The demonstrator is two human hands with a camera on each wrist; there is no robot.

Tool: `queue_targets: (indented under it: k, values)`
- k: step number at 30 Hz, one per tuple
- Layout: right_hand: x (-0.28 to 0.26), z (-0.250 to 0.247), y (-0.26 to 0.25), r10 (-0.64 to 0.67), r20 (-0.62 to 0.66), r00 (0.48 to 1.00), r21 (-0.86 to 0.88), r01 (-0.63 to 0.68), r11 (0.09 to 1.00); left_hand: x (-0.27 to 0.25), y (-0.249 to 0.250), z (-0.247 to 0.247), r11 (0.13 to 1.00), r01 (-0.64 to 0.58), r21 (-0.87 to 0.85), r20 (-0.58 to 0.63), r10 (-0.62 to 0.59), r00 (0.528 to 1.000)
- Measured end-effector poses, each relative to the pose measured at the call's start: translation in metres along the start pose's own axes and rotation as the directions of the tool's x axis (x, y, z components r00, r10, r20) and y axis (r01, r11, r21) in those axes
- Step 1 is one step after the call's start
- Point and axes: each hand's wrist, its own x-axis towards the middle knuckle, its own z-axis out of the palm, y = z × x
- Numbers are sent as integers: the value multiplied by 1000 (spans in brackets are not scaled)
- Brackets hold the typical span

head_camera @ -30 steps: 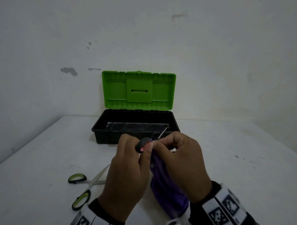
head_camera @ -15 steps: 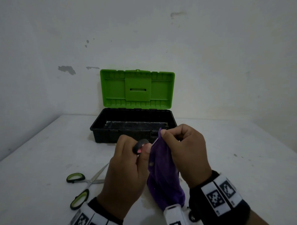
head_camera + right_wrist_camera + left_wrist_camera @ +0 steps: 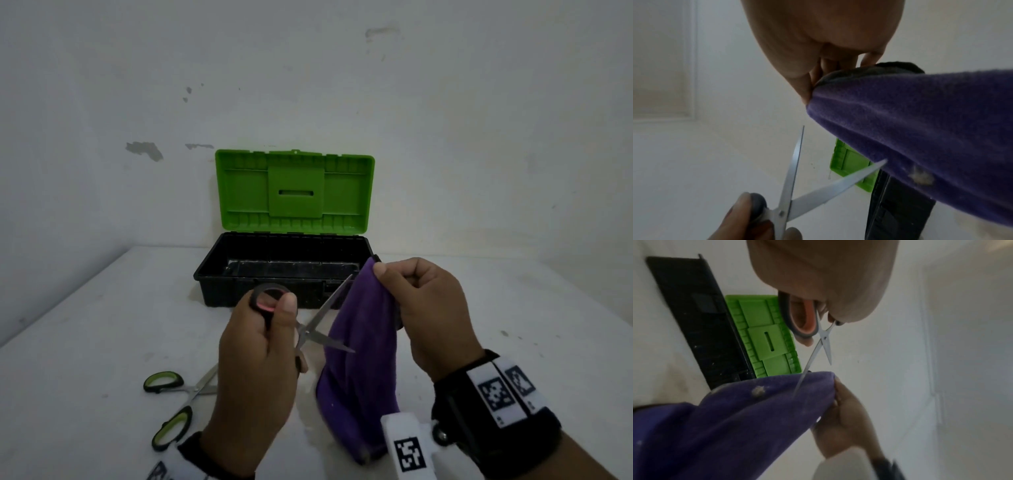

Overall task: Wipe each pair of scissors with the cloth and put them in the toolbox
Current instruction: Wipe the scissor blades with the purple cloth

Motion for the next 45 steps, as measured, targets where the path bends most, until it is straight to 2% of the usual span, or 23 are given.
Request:
queue_targets:
  k: [2,5,7,9,12,18,23,27,31,36,40,45]
  values:
    - [-6,-5,0,-65,60,996,-48,68,997,5,1,-3,973,217,-74,32,-215,976]
    - [-17,-6,2,-169,152,974,-137,191,972,10,1,-2,845,475,-245,94,-466,880]
    - [-24,-4,0,-197,214,957,-182,237,954,12,2,0,749,568,-342,132,-560,818]
    - [-30,0,-5,-204,278,939,-213,267,940,14,4,1,701,611,-368,153,-602,784]
    - [-38,7,-12,-197,354,914,-214,284,934,16,3,1,682,632,-367,192,-610,769]
    - [-44,16,-20,-98,374,922,-263,206,942,16,3,0,689,647,-326,217,-612,761]
    - [-35,15,-18,-106,267,958,-284,183,941,17,12,-1,689,630,-360,225,-591,775]
    - [-44,19,-20,-109,311,944,-327,214,920,17,14,-2,696,638,-329,226,-598,769]
    - [-34,15,-11,-65,192,979,-228,109,968,16,12,-3,682,648,-340,243,-601,761]
    - [-42,17,-13,-34,263,964,-248,101,964,16,15,-2,676,658,-332,252,-609,752]
    - [-33,10,-7,-27,161,987,-172,55,984,14,13,-1,712,636,-298,236,-590,772]
    - [-43,14,-9,-57,200,978,-250,107,962,12,10,-1,719,631,-292,232,-587,776]
